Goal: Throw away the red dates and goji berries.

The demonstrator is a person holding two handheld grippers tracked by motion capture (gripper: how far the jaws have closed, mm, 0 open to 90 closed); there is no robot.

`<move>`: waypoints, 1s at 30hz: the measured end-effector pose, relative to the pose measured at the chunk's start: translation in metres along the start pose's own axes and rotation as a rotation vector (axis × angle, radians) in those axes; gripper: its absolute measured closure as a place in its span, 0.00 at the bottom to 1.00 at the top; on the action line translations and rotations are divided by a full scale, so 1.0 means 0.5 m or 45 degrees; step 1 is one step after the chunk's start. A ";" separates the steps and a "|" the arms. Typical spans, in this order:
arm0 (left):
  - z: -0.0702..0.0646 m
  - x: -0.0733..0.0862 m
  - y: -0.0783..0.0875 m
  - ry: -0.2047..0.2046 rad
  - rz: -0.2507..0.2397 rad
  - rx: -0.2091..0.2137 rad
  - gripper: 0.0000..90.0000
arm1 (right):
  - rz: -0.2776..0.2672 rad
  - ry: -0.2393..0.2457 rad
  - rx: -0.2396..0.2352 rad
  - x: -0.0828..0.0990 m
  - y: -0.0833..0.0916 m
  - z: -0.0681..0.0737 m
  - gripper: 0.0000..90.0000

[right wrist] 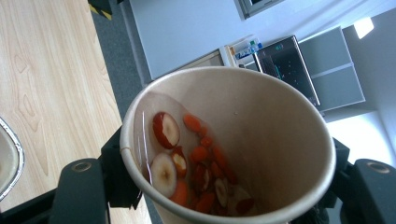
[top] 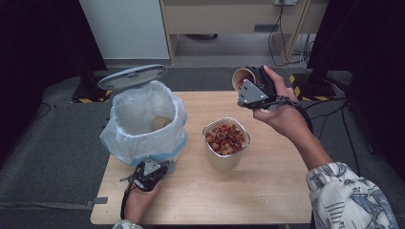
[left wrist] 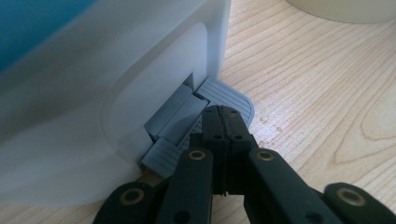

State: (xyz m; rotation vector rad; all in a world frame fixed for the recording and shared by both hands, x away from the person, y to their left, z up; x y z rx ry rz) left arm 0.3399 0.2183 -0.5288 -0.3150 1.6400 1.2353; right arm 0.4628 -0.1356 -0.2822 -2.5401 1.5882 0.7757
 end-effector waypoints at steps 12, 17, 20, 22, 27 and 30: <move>0.000 0.000 0.000 0.000 0.001 0.001 0.99 | 0.020 0.061 -0.004 -0.006 -0.005 -0.001 0.33; 0.000 0.000 0.000 0.000 0.002 0.000 0.99 | 0.019 0.079 -0.005 -0.011 -0.004 -0.003 0.33; 0.000 0.000 0.000 0.000 0.002 0.000 0.99 | 0.014 0.086 -0.003 -0.015 -0.002 -0.004 0.33; 0.000 0.000 0.000 0.000 0.002 0.000 0.99 | 0.012 0.097 0.000 -0.018 -0.001 -0.006 0.33; 0.000 0.000 0.000 -0.001 0.002 0.000 0.99 | 0.019 0.132 -0.003 -0.024 0.000 -0.006 0.33; 0.000 0.000 0.000 0.000 0.002 0.000 0.99 | 0.019 0.136 0.001 -0.024 0.001 -0.008 0.33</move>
Point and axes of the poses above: each handheld gripper's, and its own axes: y roughly backward along the jaws, x roughly out of its underside, z roughly to its left, the point moved 1 cm from there along -y, roughly forward along the jaws, and after that the axes turned 6 degrees about -z, right-handed, at the moved point
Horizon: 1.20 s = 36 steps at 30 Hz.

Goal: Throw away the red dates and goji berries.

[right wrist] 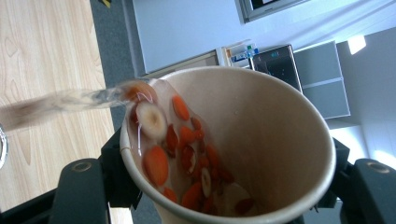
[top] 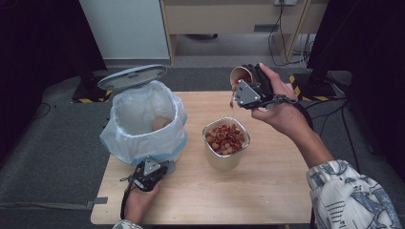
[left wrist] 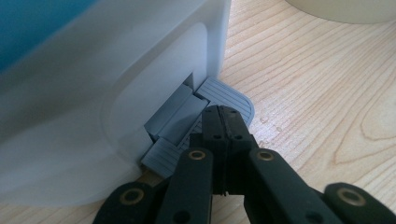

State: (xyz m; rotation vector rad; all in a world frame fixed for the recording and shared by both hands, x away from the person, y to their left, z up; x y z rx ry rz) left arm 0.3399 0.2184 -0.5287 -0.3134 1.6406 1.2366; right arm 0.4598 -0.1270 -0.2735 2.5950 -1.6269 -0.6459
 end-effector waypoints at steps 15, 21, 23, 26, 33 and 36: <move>0.000 0.000 0.000 0.001 0.000 0.000 0.99 | 0.022 0.120 0.001 -0.007 0.004 0.007 0.33; 0.000 0.000 0.000 0.002 0.000 0.000 0.99 | 0.034 0.163 0.007 -0.011 0.004 0.008 0.34; 0.000 0.000 0.000 0.002 0.000 0.000 0.99 | 0.034 0.167 0.006 -0.011 0.004 0.009 0.34; 0.000 0.000 0.000 0.002 0.000 0.000 0.99 | 0.037 0.174 0.005 -0.011 0.004 0.009 0.34; 0.000 0.000 0.000 0.001 0.000 0.000 0.99 | 0.038 0.187 0.014 -0.012 0.009 0.006 0.34; 0.000 0.000 0.000 0.001 0.000 0.000 0.99 | 0.045 0.222 0.017 -0.014 0.011 0.005 0.34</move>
Point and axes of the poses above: each handheld gripper's, and its own axes: y roughly backward along the jaws, x roughly out of its underside, z roughly to its left, the point moved 1 cm from there along -y, roughly forward along the jaws, and after that the axes turned 6 degrees about -z, right-handed, at the moved point
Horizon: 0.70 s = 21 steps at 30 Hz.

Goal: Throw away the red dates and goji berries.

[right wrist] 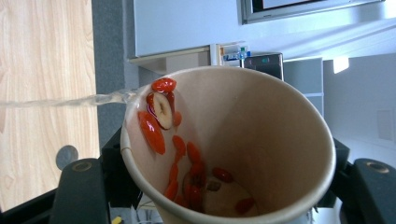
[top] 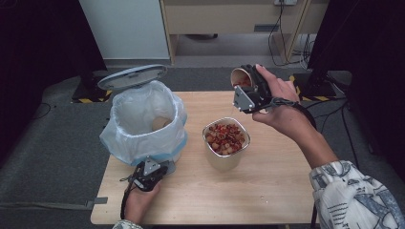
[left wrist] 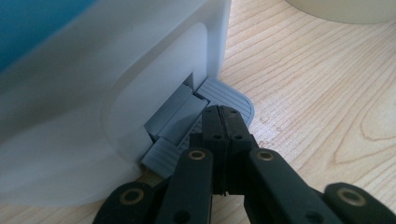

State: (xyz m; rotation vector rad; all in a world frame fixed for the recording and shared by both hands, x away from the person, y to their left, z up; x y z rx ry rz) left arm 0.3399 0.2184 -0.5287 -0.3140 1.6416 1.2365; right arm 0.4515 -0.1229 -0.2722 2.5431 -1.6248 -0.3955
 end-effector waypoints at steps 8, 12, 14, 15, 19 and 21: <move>0.000 0.000 0.000 0.000 -0.001 0.000 0.99 | 0.023 0.087 0.005 -0.005 0.003 0.000 0.34; 0.000 0.000 0.000 0.001 -0.001 0.000 0.99 | 0.022 0.119 0.010 -0.009 0.003 0.000 0.34; 0.000 0.000 0.000 0.001 -0.001 0.001 0.99 | 0.027 0.149 0.010 -0.012 0.004 0.000 0.34; 0.000 0.000 0.000 0.002 -0.001 0.001 0.99 | 0.027 0.148 0.012 -0.013 0.004 0.000 0.34; 0.000 0.000 0.000 0.002 -0.001 0.000 0.99 | 0.041 0.180 0.018 -0.015 0.006 -0.001 0.34; 0.000 0.000 0.000 0.001 0.000 0.000 0.99 | 0.039 0.195 0.022 -0.017 0.007 -0.003 0.34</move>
Point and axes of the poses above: each handheld gripper's, and its own axes: y roughly backward along the jaws, x roughly out of its underside, z roughly to its left, the point moved 1 cm from there along -y, roughly forward along the jaws, and after that the axes turned 6 degrees about -z, right-handed, at the moved point
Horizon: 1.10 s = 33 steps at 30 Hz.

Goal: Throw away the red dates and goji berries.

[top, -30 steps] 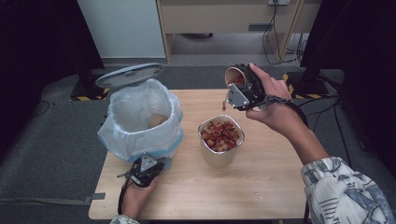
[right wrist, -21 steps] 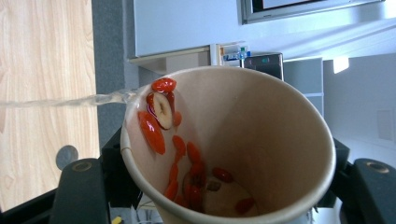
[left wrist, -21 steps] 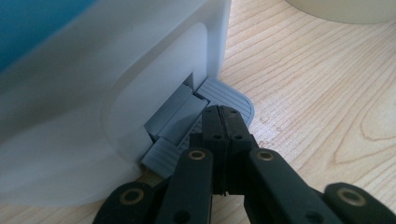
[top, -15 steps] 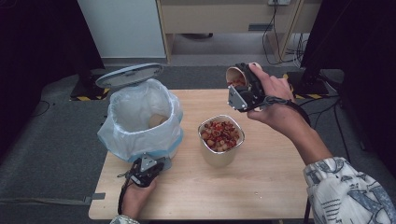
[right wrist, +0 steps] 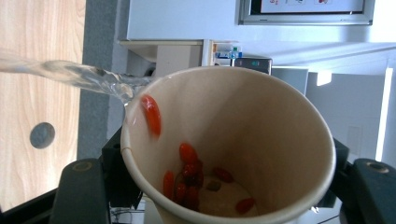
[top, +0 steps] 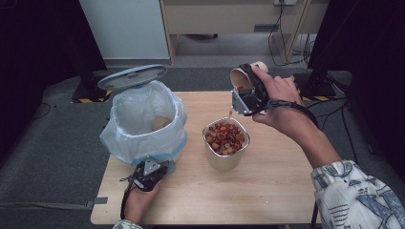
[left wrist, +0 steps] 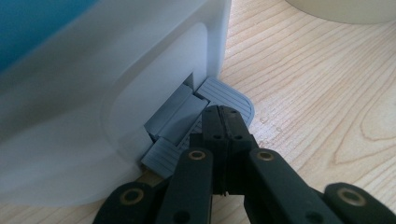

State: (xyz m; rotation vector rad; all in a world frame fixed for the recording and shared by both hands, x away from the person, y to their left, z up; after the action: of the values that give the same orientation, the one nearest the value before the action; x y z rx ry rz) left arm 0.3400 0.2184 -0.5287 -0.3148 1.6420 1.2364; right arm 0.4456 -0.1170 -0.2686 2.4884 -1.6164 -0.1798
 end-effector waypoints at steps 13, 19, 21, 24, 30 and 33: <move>0.000 0.000 0.000 0.001 0.000 0.000 0.99 | 0.021 0.090 -0.002 -0.006 0.002 0.001 0.34; 0.000 0.000 0.000 0.001 0.000 0.000 0.99 | 0.020 0.095 0.008 -0.008 0.004 -0.002 0.34; 0.000 0.000 0.000 0.001 0.000 0.001 0.99 | 0.022 0.112 0.009 -0.009 0.004 -0.001 0.34; 0.000 0.000 0.000 0.000 0.000 0.001 0.99 | 0.031 0.138 0.012 -0.009 0.006 -0.002 0.34; 0.000 0.000 0.000 0.000 0.000 0.001 0.99 | 0.040 0.210 0.022 -0.016 0.008 -0.001 0.34; 0.000 0.000 0.000 0.001 0.000 0.001 0.99 | 0.041 0.207 0.023 -0.017 0.007 0.000 0.34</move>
State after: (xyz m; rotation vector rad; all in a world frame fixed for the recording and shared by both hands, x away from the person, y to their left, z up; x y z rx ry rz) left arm 0.3401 0.2185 -0.5287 -0.3154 1.6434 1.2355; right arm 0.4388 -0.1107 -0.2676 2.4177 -1.5969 0.0406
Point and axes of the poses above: each handheld gripper's, and its own axes: y roughly backward along the jaws, x roughly out of its underside, z roughly to its left, the point moved 1 cm from there along -y, roughly forward along the jaws, and after that the axes turned 6 degrees about -z, right-handed, at the moved point
